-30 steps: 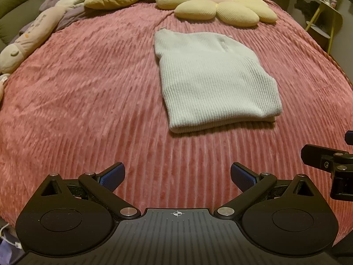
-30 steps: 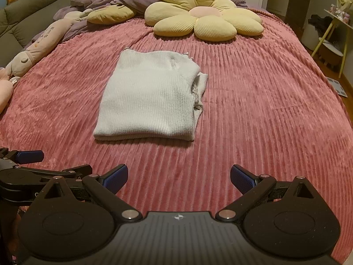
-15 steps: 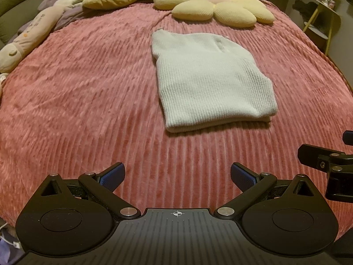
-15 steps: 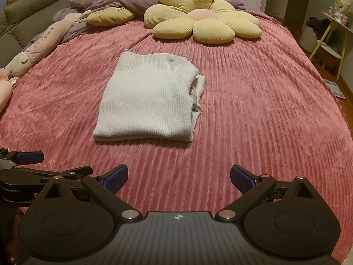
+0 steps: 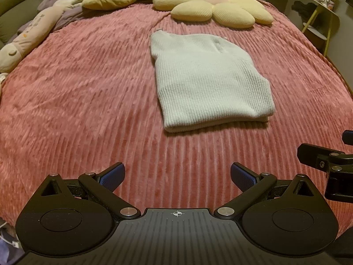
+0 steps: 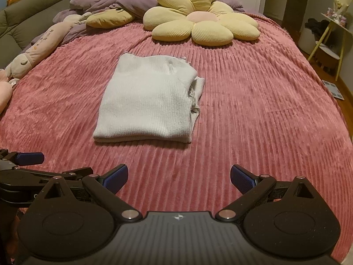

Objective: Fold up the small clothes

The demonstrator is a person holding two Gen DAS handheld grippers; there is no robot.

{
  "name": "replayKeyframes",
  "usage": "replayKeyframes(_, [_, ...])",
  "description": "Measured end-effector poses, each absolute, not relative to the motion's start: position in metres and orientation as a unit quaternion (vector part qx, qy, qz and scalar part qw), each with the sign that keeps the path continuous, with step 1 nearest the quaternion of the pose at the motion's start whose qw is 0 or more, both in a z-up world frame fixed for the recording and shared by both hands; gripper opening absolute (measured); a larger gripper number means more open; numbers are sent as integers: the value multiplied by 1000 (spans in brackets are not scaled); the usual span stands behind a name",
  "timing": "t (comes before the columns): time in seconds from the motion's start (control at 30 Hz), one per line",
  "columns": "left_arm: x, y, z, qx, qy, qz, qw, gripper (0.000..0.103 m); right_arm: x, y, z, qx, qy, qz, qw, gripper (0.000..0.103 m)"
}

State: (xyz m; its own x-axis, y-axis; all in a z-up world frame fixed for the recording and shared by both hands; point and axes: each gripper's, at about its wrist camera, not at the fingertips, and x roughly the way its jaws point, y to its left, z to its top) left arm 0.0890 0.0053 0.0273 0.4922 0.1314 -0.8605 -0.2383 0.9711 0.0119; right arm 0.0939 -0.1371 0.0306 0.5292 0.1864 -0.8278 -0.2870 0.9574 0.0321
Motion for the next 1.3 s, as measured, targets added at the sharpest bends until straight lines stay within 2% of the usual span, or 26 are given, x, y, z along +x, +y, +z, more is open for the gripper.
replayKeyframes(1.3, [92,-1,21,-61,514,100,850,103,92,-136,35,-59,461,133,875,99])
